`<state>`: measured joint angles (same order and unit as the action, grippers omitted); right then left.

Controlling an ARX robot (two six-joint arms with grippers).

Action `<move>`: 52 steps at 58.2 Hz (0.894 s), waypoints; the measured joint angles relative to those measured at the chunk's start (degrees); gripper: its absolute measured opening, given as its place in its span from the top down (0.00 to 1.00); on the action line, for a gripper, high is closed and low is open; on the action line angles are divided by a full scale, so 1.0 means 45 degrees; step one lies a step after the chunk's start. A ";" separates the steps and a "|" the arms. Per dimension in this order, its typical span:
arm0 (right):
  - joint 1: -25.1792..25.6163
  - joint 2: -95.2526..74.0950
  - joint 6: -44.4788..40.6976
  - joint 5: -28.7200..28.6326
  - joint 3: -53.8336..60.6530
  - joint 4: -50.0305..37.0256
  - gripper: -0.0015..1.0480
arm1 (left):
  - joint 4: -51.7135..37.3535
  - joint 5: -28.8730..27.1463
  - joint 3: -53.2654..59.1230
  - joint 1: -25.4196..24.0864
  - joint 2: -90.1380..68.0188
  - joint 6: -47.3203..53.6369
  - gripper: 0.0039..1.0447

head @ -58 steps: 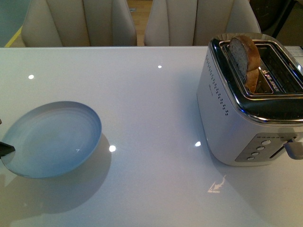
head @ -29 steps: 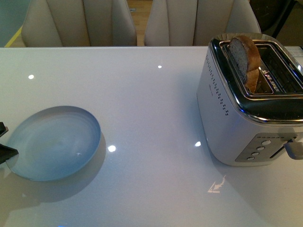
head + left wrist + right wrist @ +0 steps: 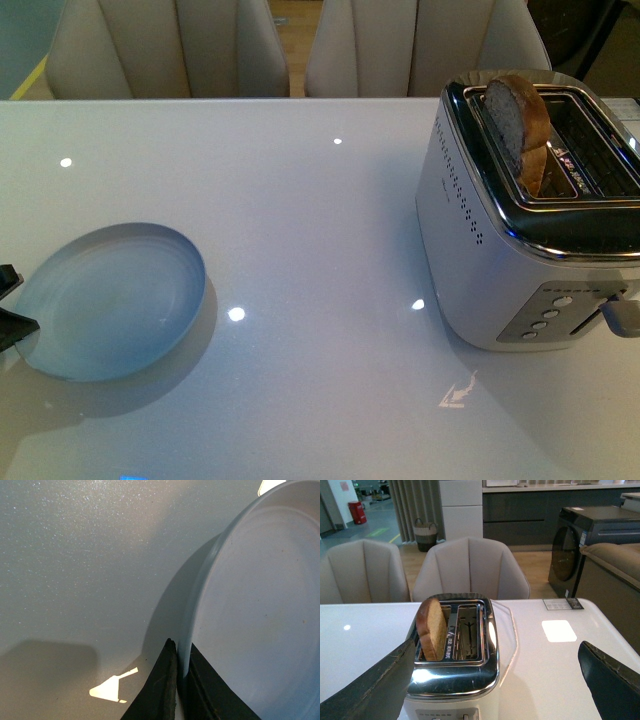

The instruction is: Left arm holds plate, right arm toasts bread

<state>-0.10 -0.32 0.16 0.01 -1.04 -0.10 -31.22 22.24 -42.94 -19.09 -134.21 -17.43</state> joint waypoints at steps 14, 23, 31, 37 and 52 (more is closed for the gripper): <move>0.0000 0.0000 0.0000 0.0005 0.0000 0.0000 0.09 | 0.0044 -0.0272 0.0015 0.0029 0.0049 -0.0165 0.67; 0.0000 0.0000 0.0000 0.0000 0.0000 0.0005 0.09 | 0.0228 -0.0233 0.0253 0.0024 0.0534 -0.0287 0.43; 0.0000 0.0000 0.0000 0.0005 0.0000 0.0000 0.09 | 0.0481 -0.0257 0.0724 -0.0039 0.1613 -0.0296 0.23; 0.0000 0.0000 0.0000 0.0000 0.0000 0.0000 0.09 | 0.0835 -0.0350 0.0967 -0.0058 0.2812 -0.0325 0.08; 0.0000 0.0000 0.0000 0.0005 0.0000 0.0000 0.09 | 0.2297 -0.1433 0.0719 0.0486 0.6484 -0.0714 0.07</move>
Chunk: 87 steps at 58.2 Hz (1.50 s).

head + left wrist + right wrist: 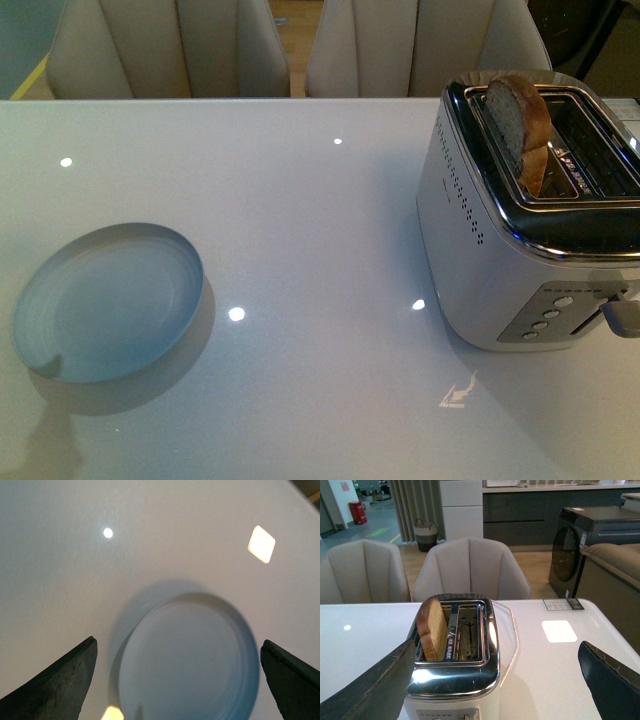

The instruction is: Left arm holds plate, right arm toasts bread

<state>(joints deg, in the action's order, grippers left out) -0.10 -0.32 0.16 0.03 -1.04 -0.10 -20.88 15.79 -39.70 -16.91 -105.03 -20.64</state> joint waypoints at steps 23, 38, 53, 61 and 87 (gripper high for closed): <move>0.0000 0.0000 0.0000 -0.0005 0.0000 0.0000 0.09 | 0.2210 -0.3283 -0.1501 0.2890 0.4274 -0.1719 0.07; 0.0000 0.0000 0.0000 0.0000 0.0000 0.0005 0.09 | 0.3857 -0.6232 -0.1642 0.5926 0.6479 -0.2919 0.07; 0.0000 0.0000 0.0000 0.0000 0.0000 0.0000 0.09 | 0.6591 -0.9049 -0.1894 0.7810 0.8495 -0.4158 0.07; 0.0000 0.0000 0.0000 -0.0005 0.0000 0.0000 0.09 | 0.6441 -0.9092 -0.1540 0.7801 0.9049 -0.3939 0.11; 0.0000 0.0000 0.0000 -0.0005 0.0000 0.0000 0.09 | -0.1608 -0.5353 0.5984 0.5693 1.4202 0.4357 0.97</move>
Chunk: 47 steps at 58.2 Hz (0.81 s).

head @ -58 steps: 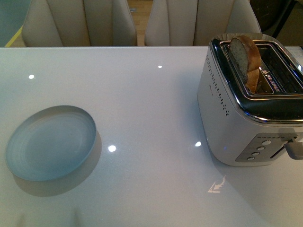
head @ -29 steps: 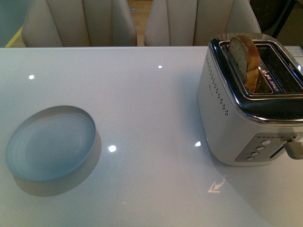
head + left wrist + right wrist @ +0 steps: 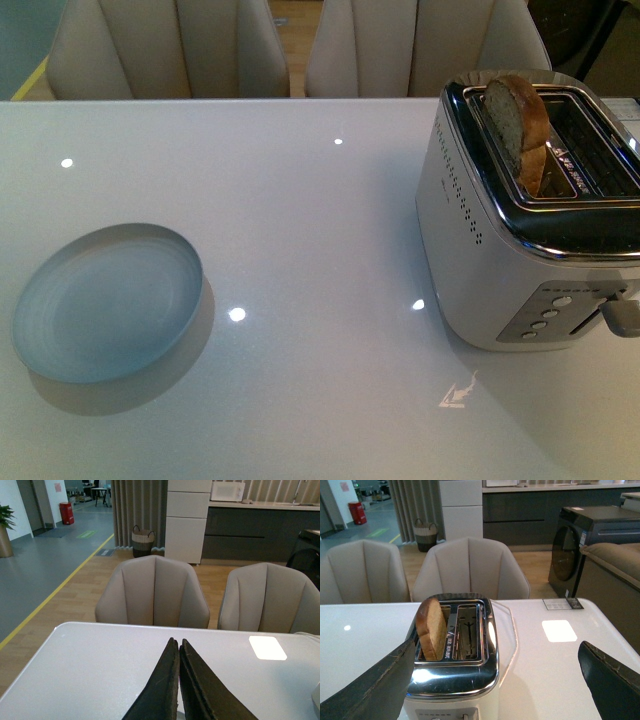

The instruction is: Left arm holds plate, right arm toasts bread

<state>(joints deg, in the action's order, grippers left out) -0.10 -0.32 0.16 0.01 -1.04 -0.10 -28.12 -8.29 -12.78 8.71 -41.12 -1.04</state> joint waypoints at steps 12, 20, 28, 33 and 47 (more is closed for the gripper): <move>0.0000 0.0000 0.0000 0.0000 0.0000 0.0000 0.09 | 0.0209 0.0563 0.1025 -0.0622 0.1243 0.0044 0.97; 0.0000 0.0000 0.0000 0.0019 0.0000 0.0000 0.09 | 0.0588 0.1724 0.1452 -0.1763 0.2045 0.0078 0.97; 0.0000 0.0000 0.0000 0.0005 0.0000 0.0000 0.09 | 0.0971 0.1841 0.1792 -0.1870 0.2778 0.0087 0.97; 0.0000 0.0000 0.0000 0.0005 0.0000 0.0000 0.09 | 0.1273 0.1836 0.1996 -0.1885 0.3249 0.0087 0.97; 0.0000 0.0000 0.0000 0.0005 0.0000 0.0005 0.09 | 0.2127 0.1841 0.2293 -0.1885 0.4444 0.0087 0.97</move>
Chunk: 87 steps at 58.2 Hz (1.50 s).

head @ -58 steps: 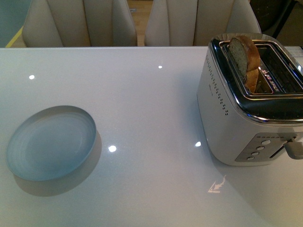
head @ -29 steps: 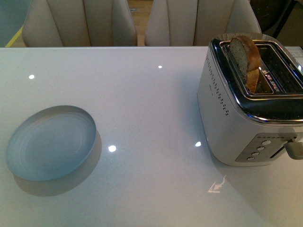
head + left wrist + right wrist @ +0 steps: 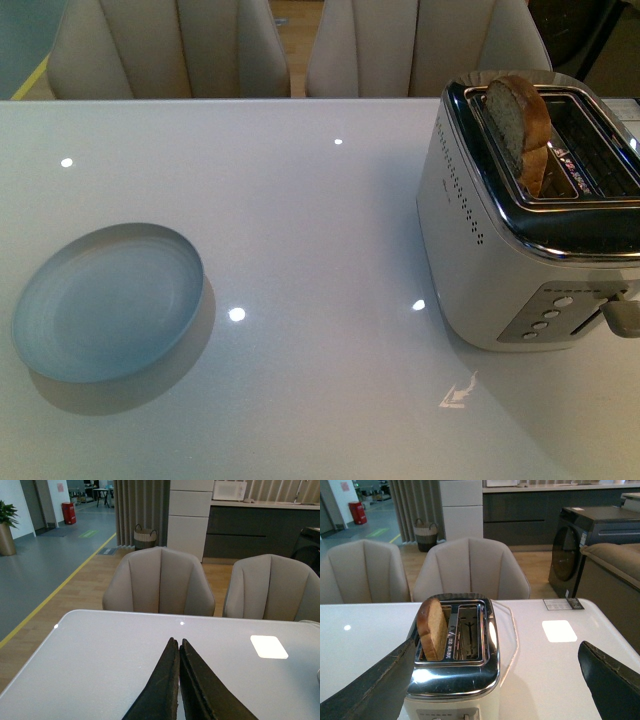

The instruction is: Left arm holds plate, right arm toasts bread

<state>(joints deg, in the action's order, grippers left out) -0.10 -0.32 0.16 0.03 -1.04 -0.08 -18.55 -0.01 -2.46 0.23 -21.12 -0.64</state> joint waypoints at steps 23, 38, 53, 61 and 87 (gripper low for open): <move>0.0000 0.0000 0.0000 0.0000 0.0000 0.0000 0.09 | 0.1049 0.0000 0.0389 -0.0005 0.1632 0.0005 0.97; 0.0000 0.0000 0.0000 -0.0005 0.0000 0.0000 0.09 | 0.1928 0.0005 0.0389 -0.0005 0.2589 0.0005 0.97; 0.0000 0.0005 0.0000 0.0000 0.0000 0.0000 0.09 | 0.4099 0.0000 0.0384 -0.0005 0.4609 0.0005 0.97; 0.0000 0.0005 0.0000 0.0000 0.0000 0.0000 0.09 | 0.4104 0.0000 0.0384 -0.0005 0.4614 0.0005 0.97; 0.0000 0.0005 0.0000 -0.0005 0.0000 0.0000 0.09 | 0.4104 0.0000 0.0384 -0.0005 0.4614 0.0005 0.70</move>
<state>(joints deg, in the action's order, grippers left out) -0.10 -0.30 0.16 0.01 -1.04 -0.08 -0.08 -0.01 -0.73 0.21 -0.36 -0.62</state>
